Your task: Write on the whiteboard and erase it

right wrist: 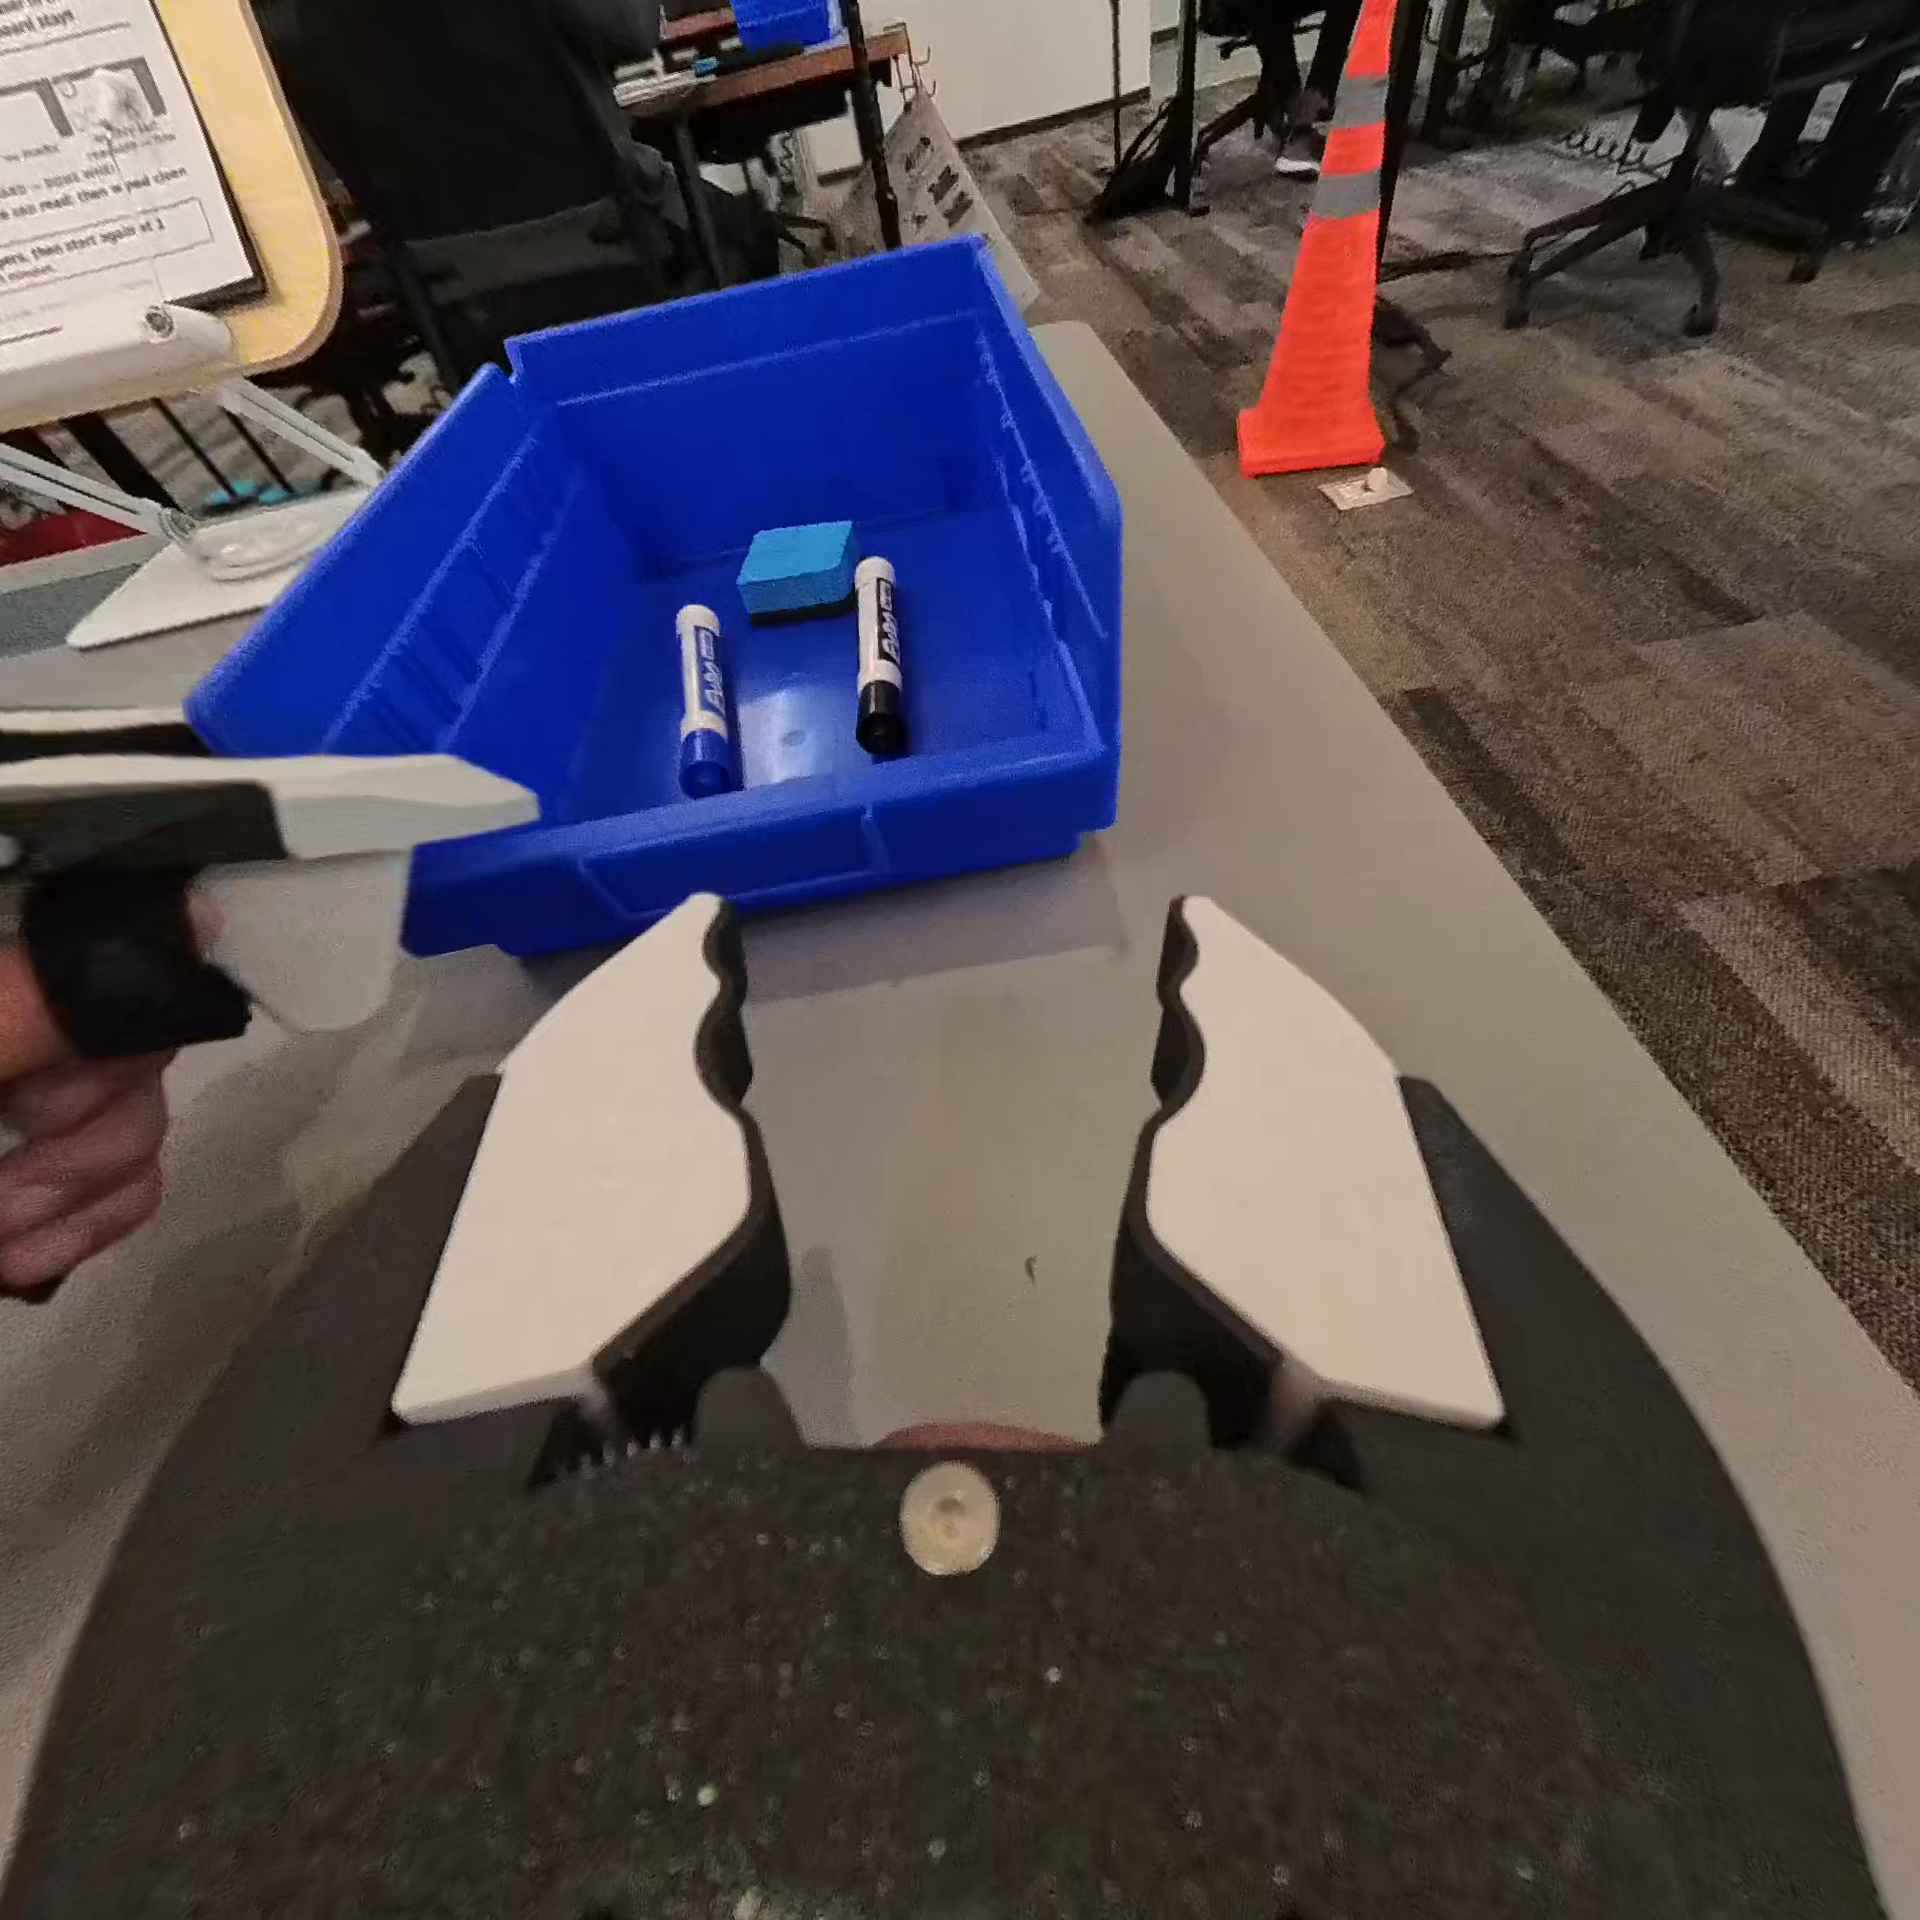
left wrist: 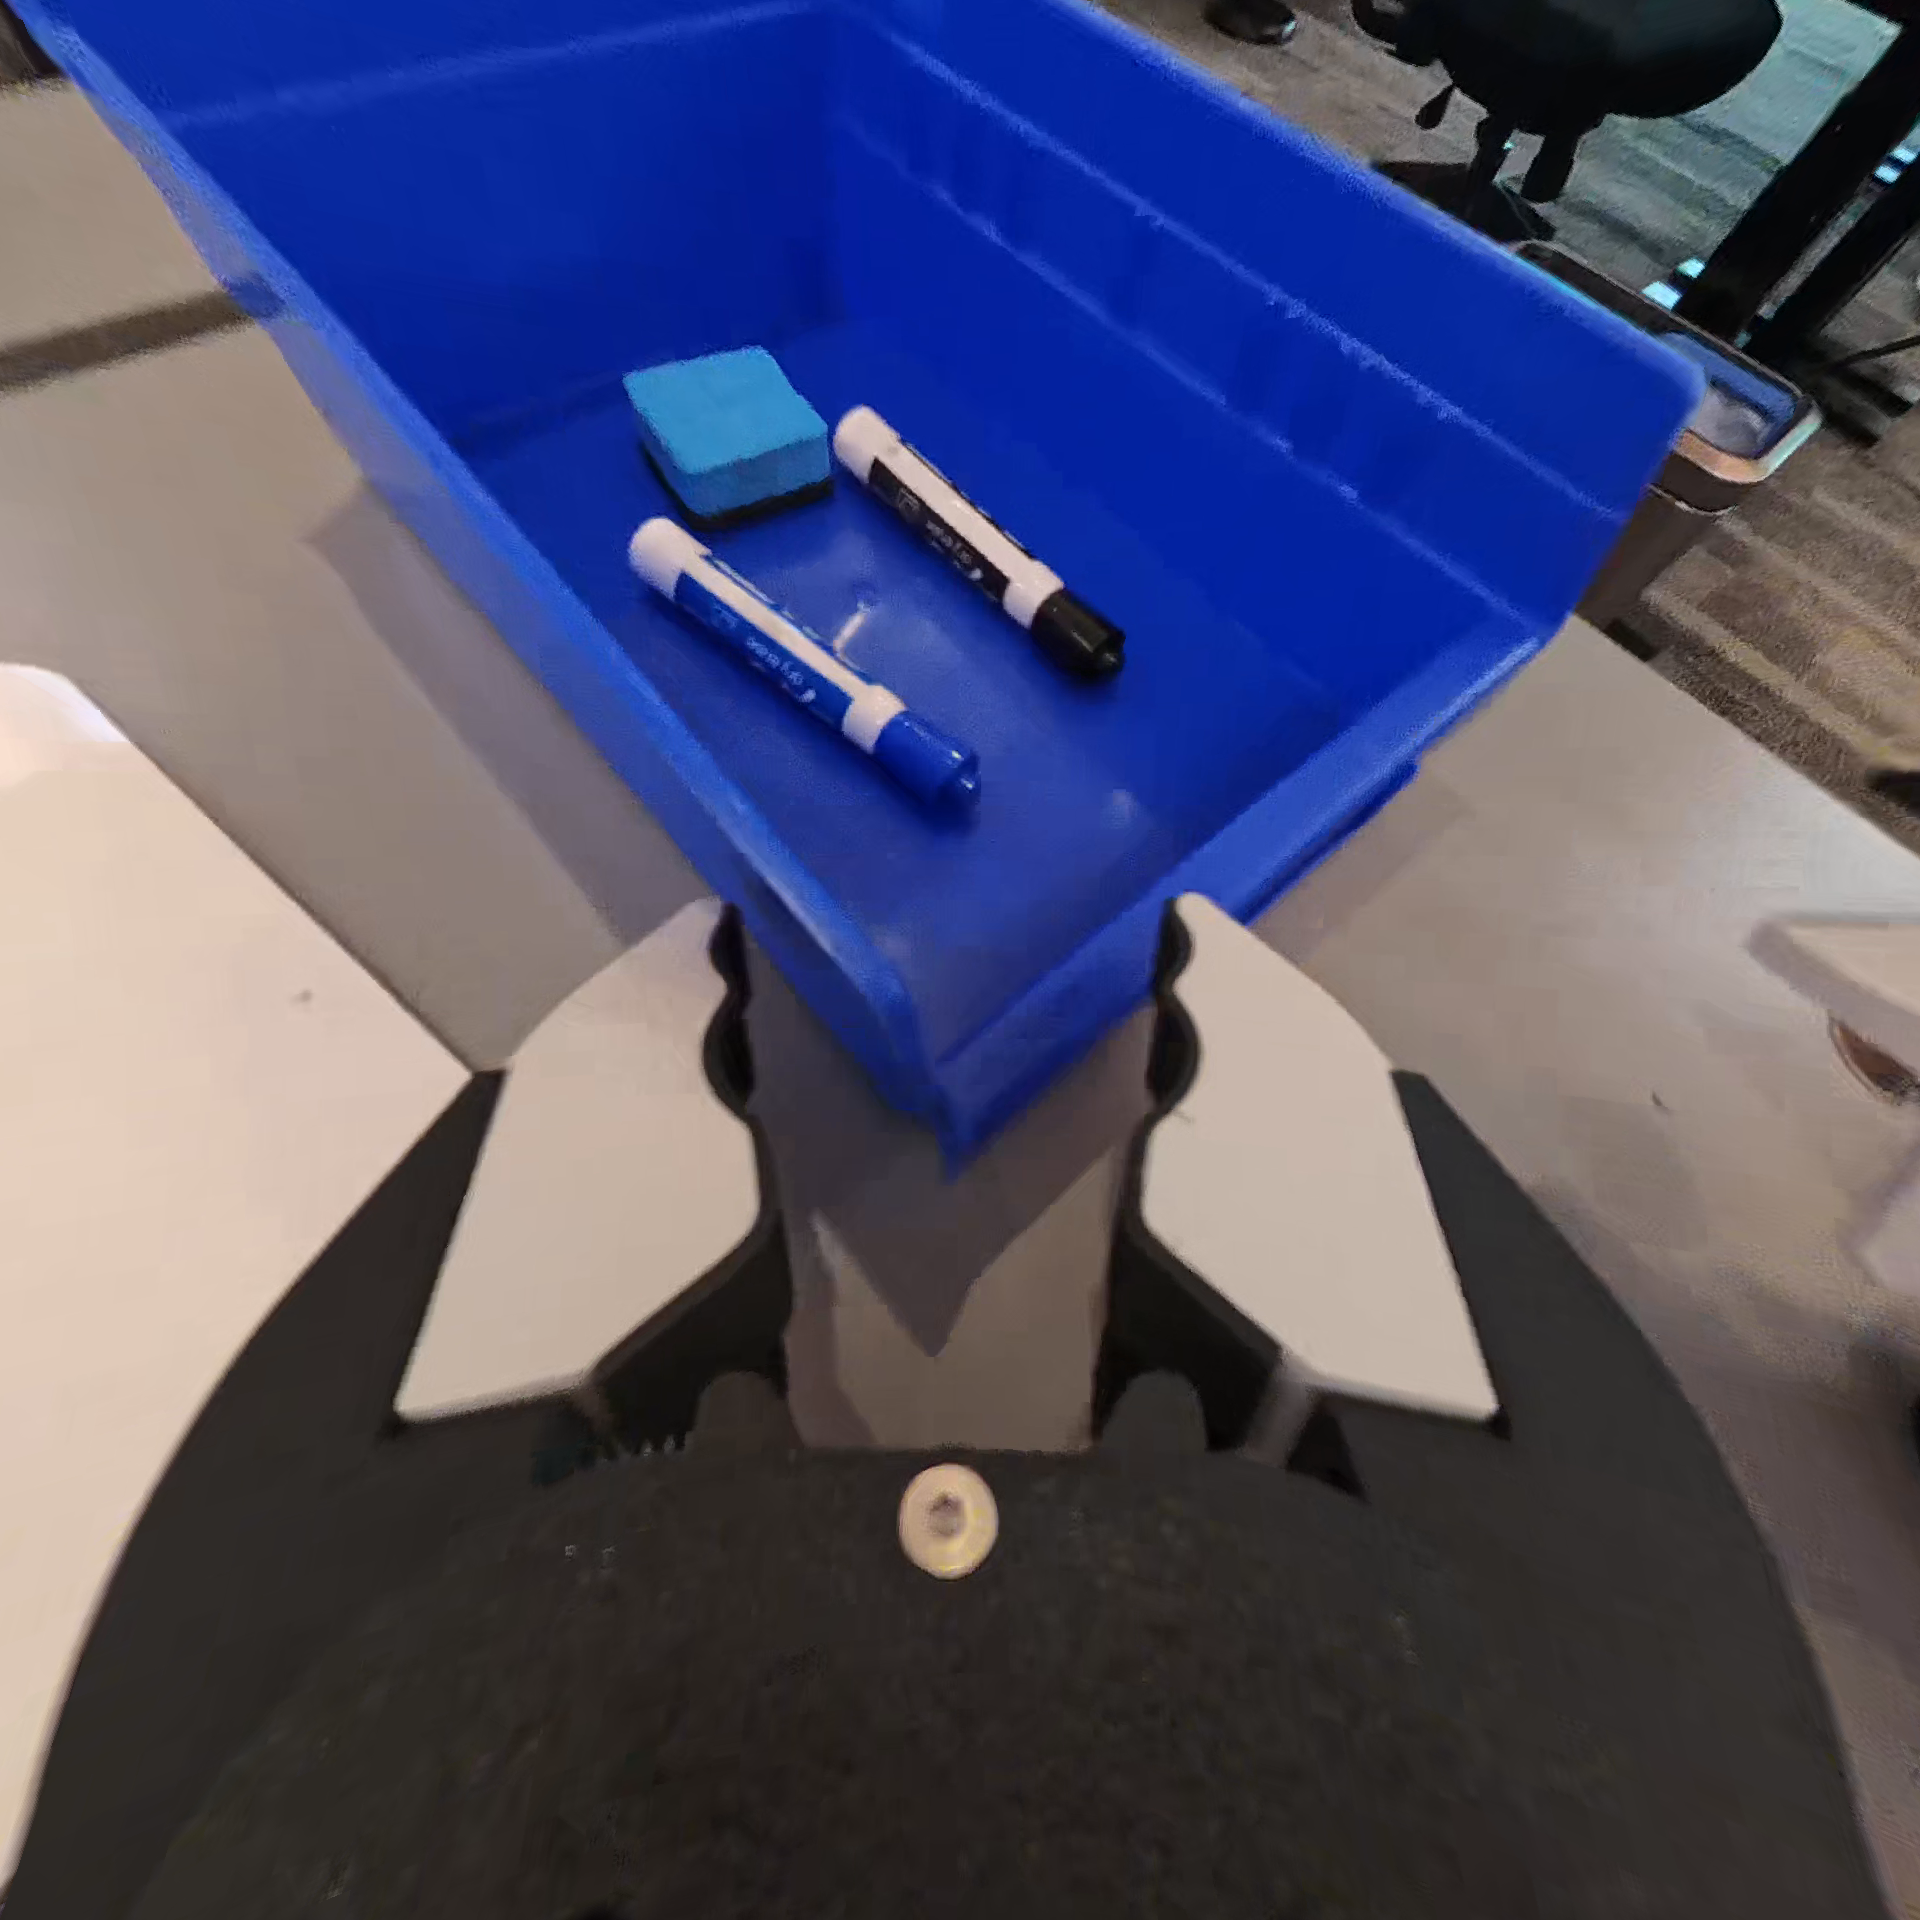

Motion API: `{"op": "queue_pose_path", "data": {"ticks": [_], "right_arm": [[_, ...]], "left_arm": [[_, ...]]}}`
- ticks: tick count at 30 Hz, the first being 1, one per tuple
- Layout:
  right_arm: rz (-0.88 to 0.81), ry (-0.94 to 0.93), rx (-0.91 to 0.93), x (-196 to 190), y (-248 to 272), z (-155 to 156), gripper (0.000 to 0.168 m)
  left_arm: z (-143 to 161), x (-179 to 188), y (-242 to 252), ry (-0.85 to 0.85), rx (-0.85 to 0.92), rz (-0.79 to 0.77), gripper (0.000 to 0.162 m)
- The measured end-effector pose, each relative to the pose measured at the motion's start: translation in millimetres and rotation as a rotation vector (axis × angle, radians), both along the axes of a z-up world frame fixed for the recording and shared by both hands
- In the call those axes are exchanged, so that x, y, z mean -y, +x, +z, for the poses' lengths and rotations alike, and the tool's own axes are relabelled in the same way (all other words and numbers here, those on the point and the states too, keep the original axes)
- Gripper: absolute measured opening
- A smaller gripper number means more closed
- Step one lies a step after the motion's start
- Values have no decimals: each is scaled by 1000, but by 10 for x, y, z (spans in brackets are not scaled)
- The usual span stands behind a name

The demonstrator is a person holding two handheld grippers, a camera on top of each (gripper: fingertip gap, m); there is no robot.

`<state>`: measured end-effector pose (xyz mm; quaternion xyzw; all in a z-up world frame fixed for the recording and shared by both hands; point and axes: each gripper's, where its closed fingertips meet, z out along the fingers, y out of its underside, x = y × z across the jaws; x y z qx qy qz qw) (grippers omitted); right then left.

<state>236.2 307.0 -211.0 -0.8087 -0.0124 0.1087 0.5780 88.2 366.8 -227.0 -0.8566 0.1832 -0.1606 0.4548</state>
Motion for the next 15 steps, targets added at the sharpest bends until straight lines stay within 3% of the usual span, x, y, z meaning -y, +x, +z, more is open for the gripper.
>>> {"op": "queue_pose_path", "data": {"ticks": [2, 3, 8, 15], "right_arm": [[7, -8, -23, 12, -16, -13, 76], [13, -12, -24, 10, -32, -17, 76], [0, -47, -2, -37, -147, -86, 68], [-128, -54, 57, -142, -209, -106, 63]], "left_arm": [[-39, -131, -73, -14, 8, 62, 54], [-45, -179, -146, -13, 7, 96, 36], [-54, -241, -386, -50, -50, 141, 17], [-41, 2, -537, -60, -60, 131, 5]]}}
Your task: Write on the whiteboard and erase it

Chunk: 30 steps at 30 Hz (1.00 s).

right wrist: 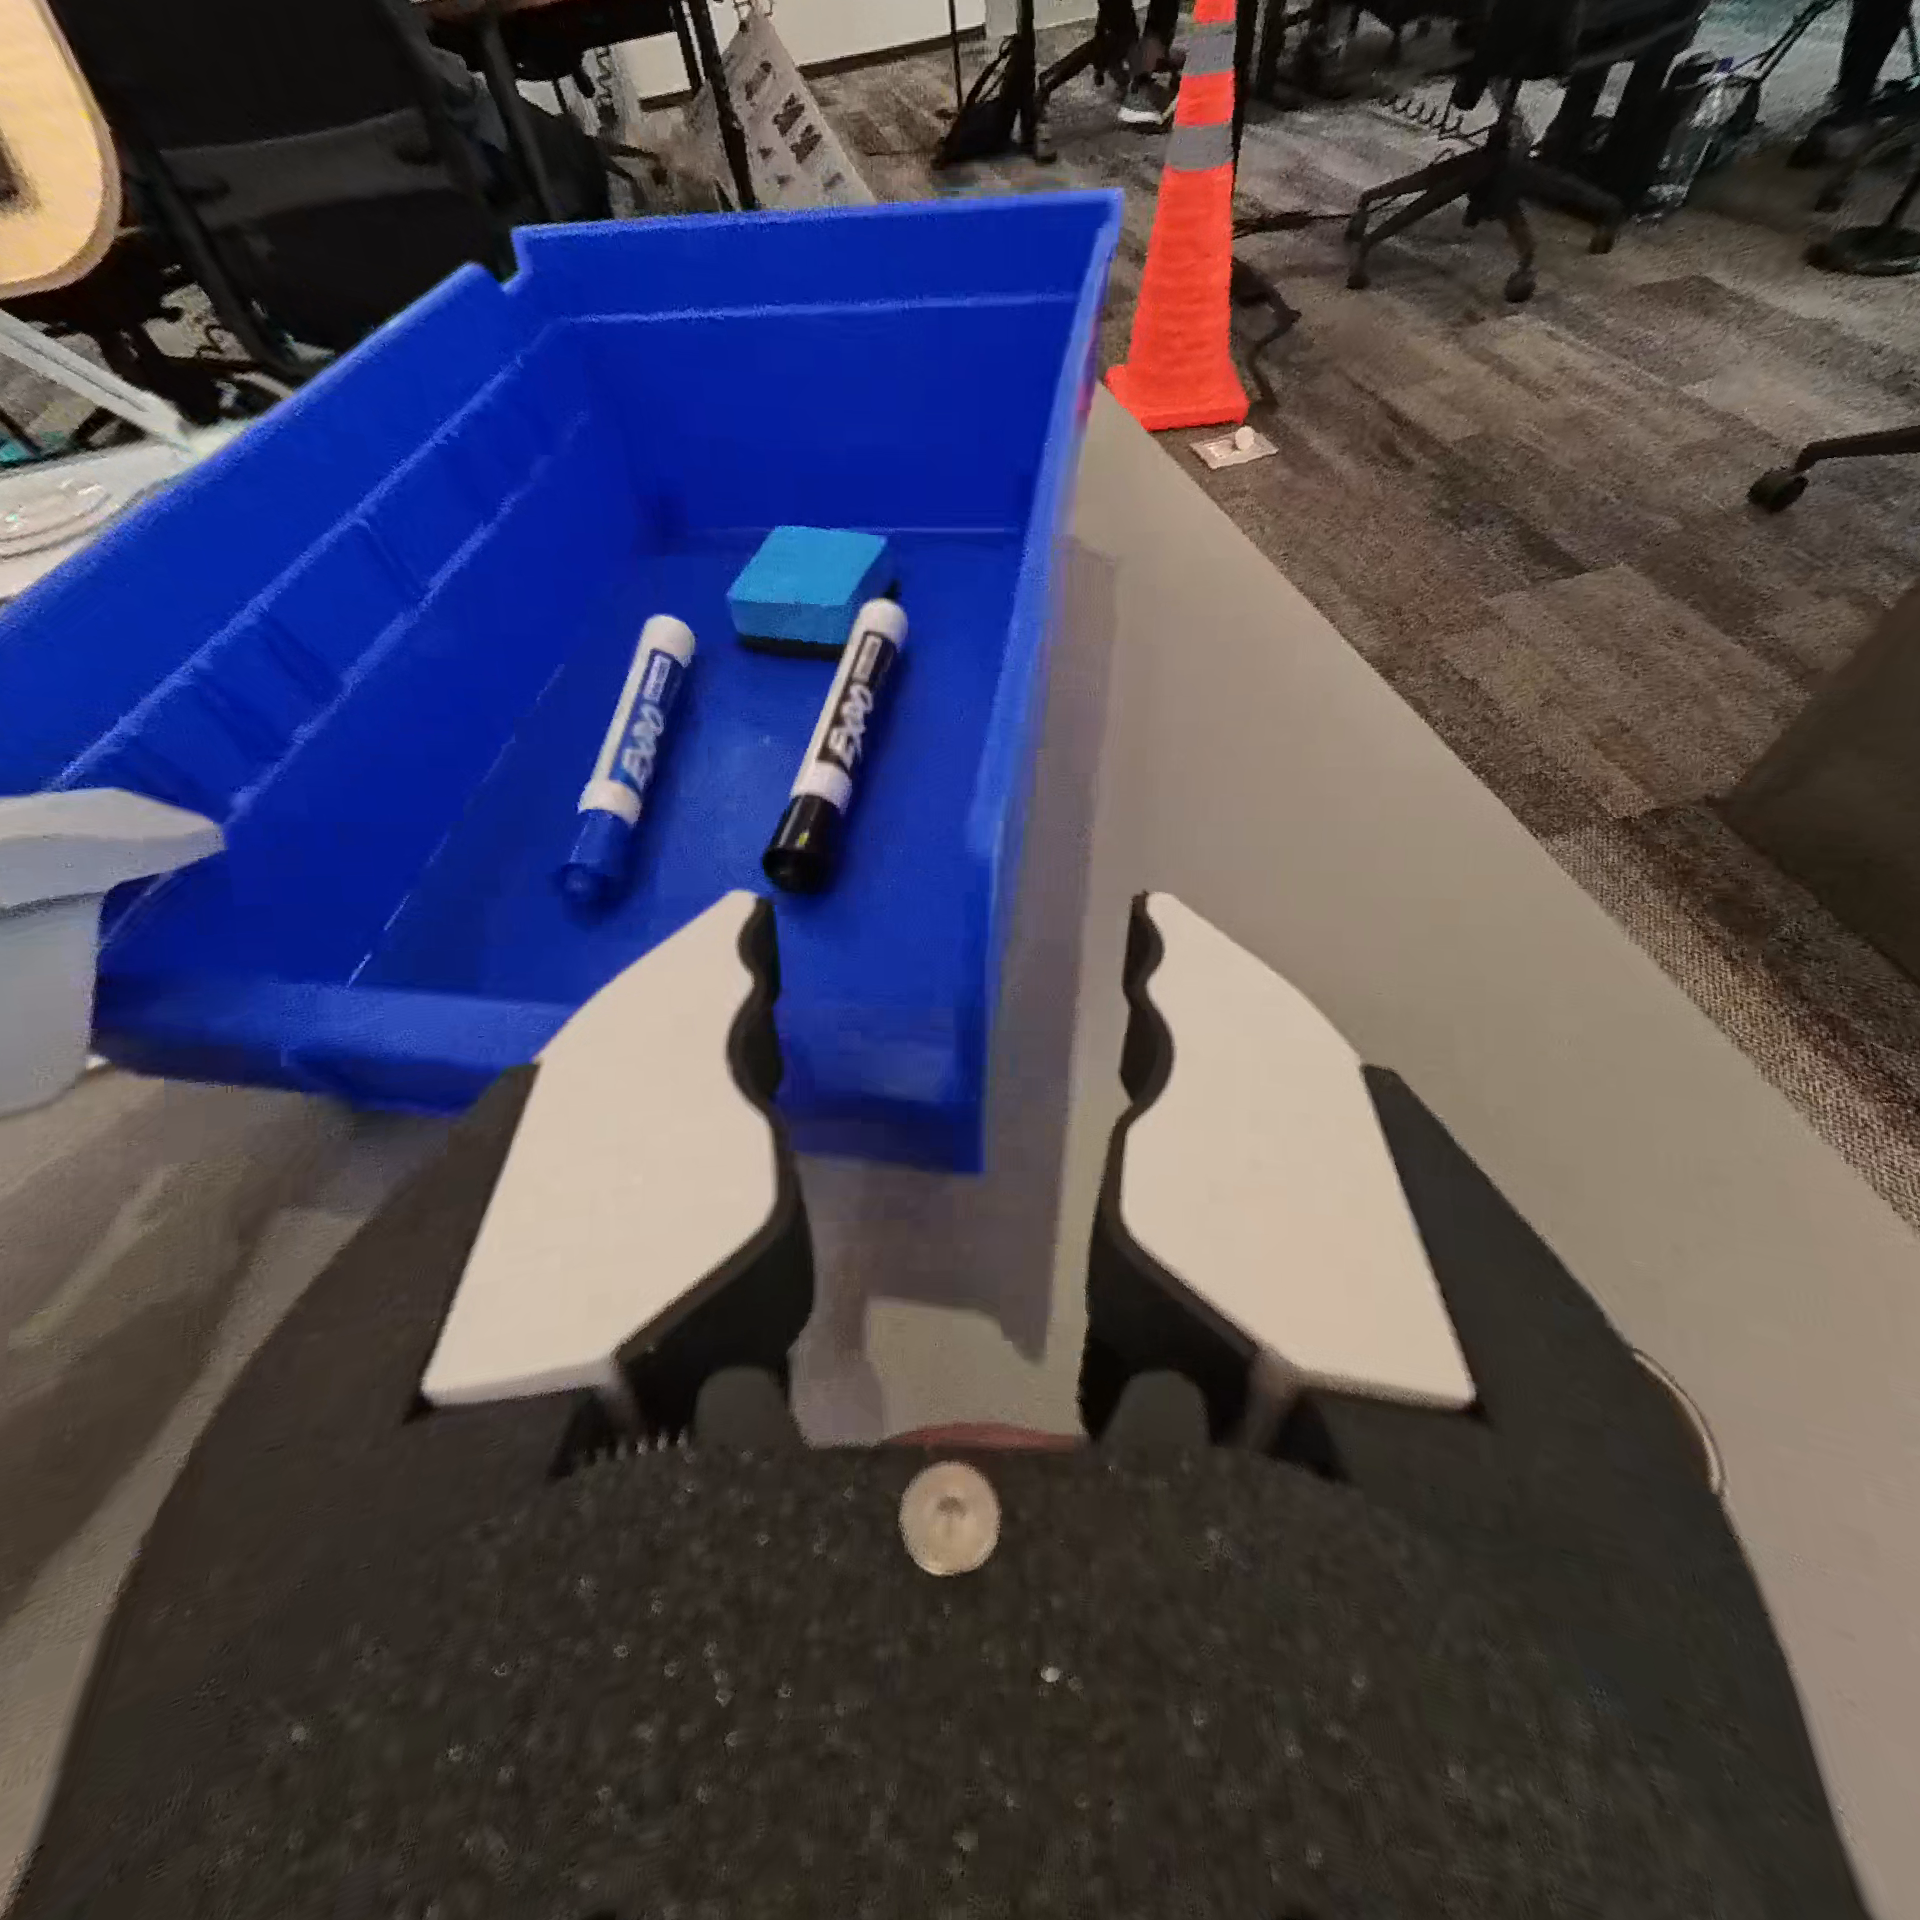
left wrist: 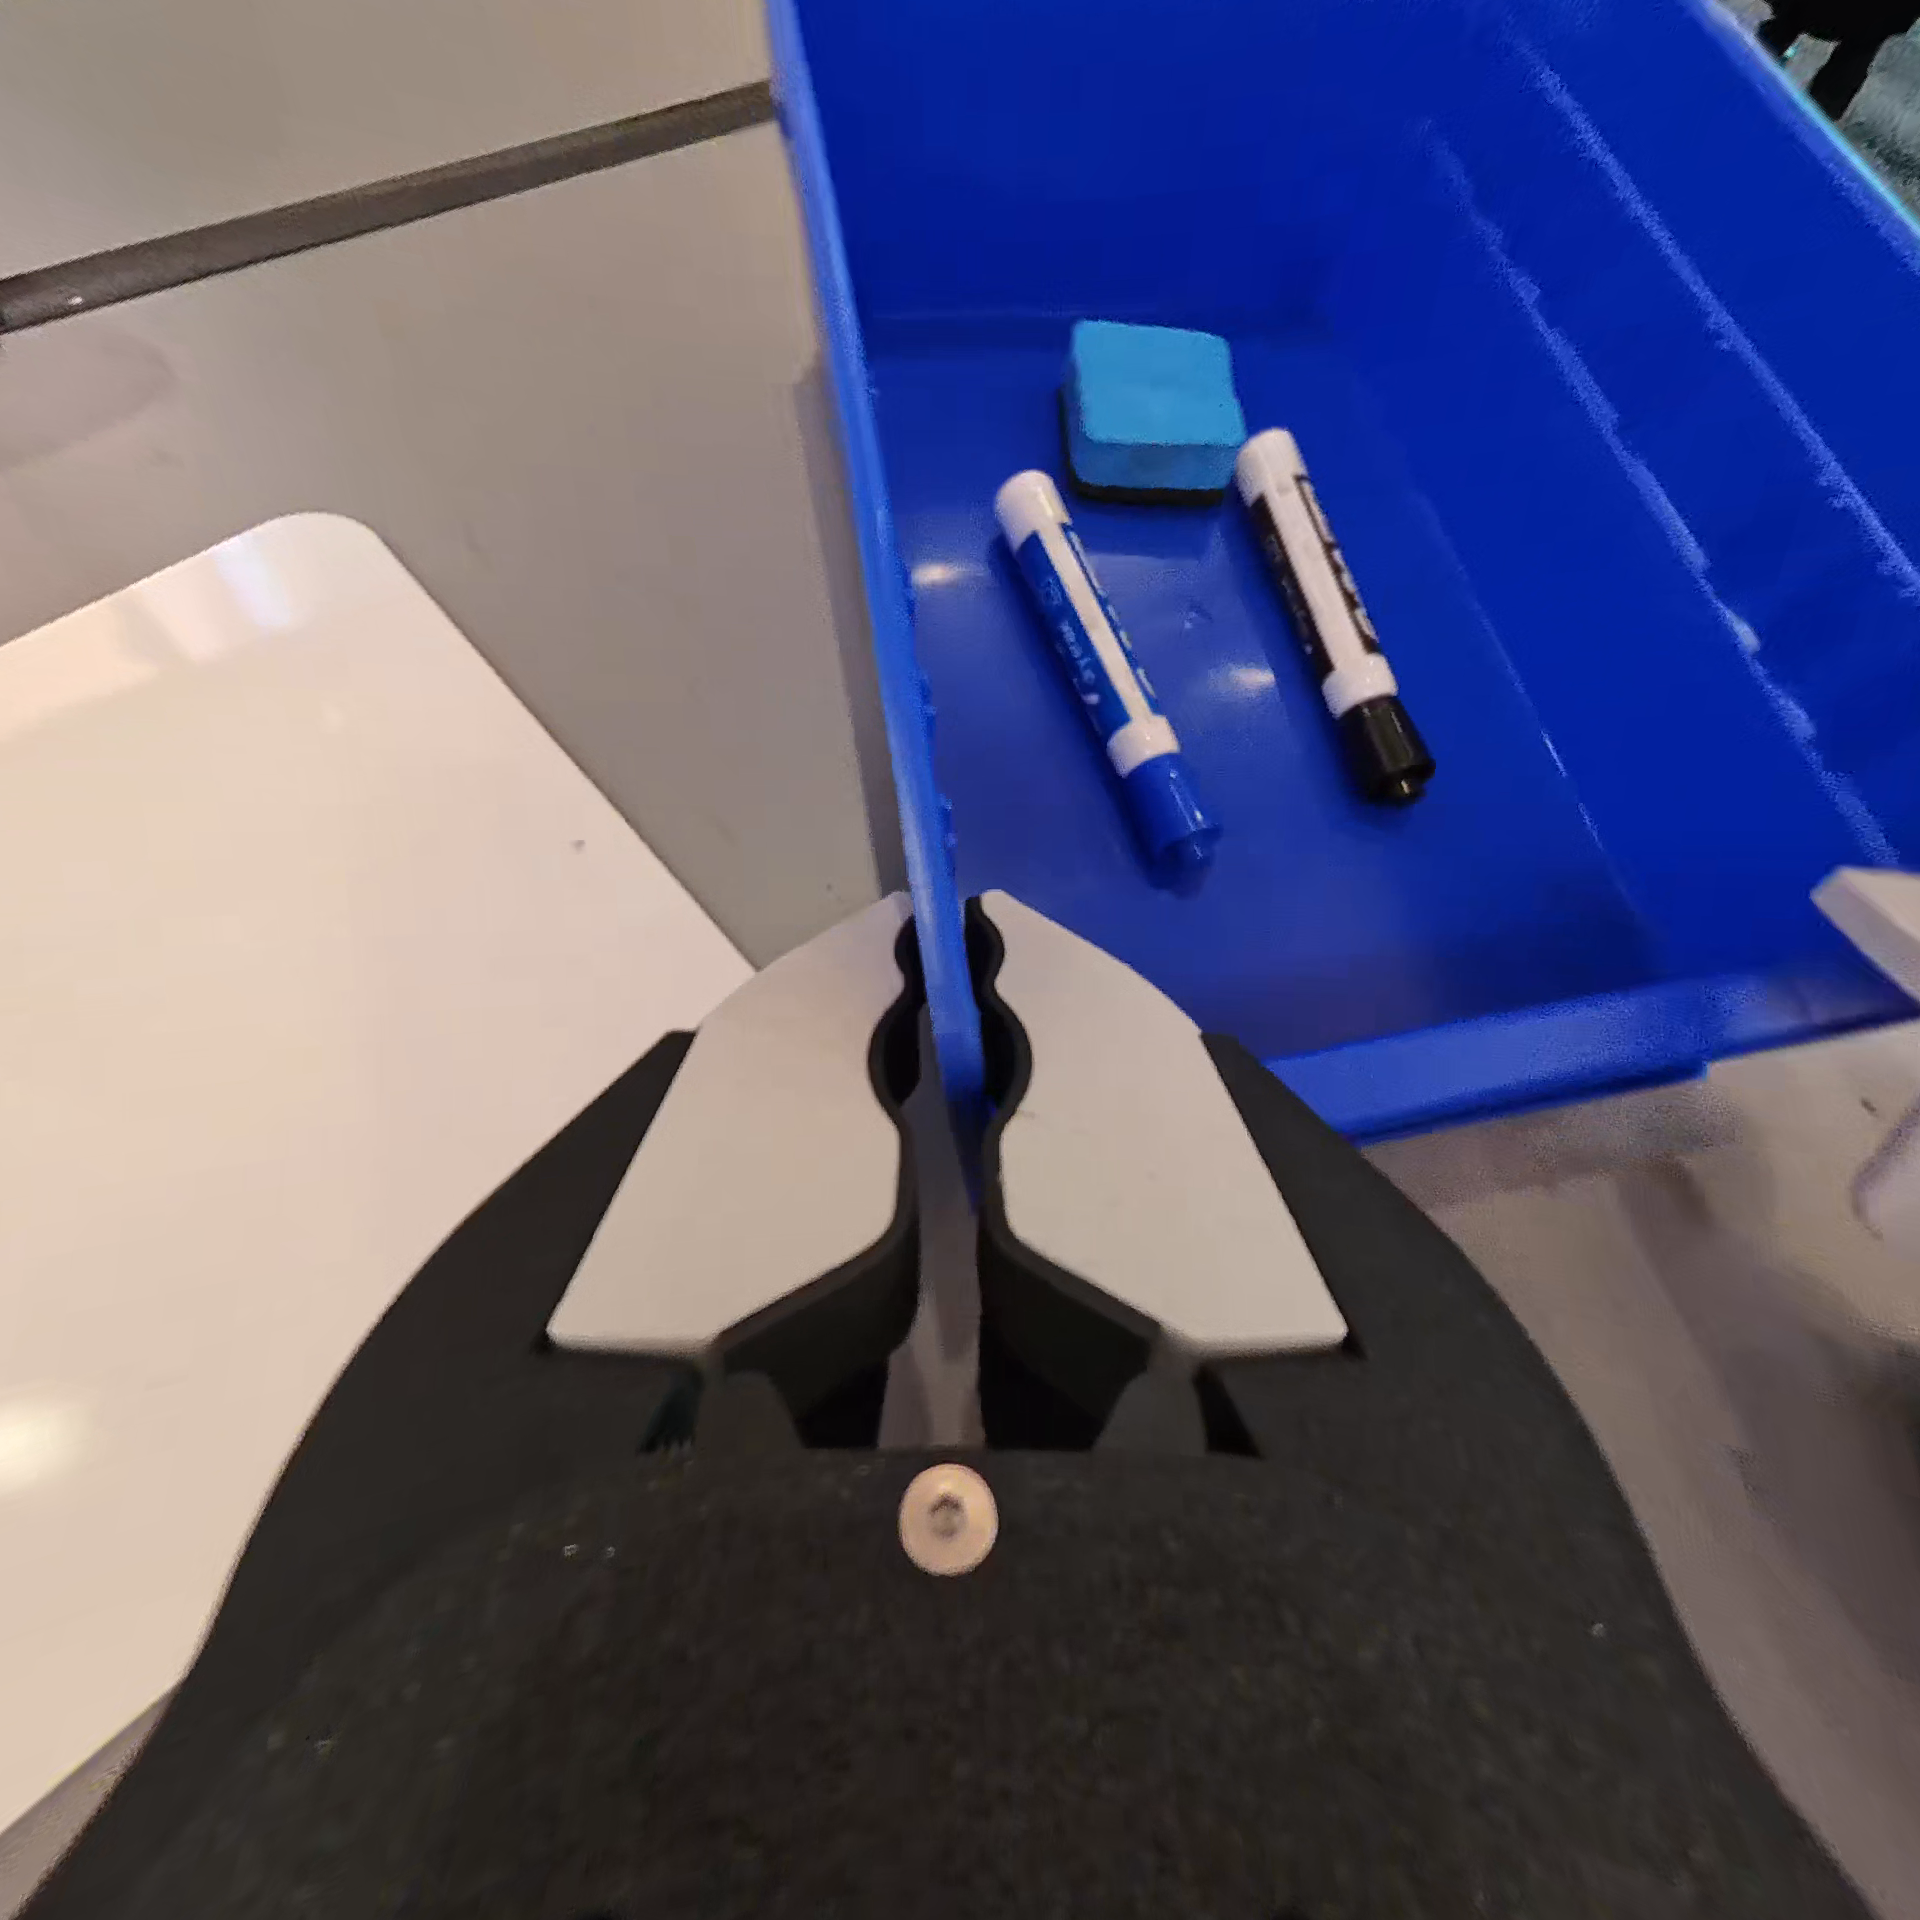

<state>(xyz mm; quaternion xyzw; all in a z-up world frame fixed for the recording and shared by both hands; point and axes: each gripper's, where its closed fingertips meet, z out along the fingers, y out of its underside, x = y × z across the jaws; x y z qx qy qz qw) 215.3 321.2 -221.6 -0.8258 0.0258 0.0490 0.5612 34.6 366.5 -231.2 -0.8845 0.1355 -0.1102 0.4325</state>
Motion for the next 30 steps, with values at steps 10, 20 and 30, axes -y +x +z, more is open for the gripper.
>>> {"op": "queue_pose_path", "data": {"ticks": [10, 20, 30], "right_arm": [[-67, -81, -41, 82, 0, 62, 5], [85, -1, -55, 193, -1374, 501, 5], [369, -64, -48, 239, -3279, 157, 5]], "left_arm": [[25, 362, -74, 52, -52, -33, 4], [397, 878, -1473, 109, -89, 156, 4], [162, 1355, -3234, 66, -128, 421, 3]]}}
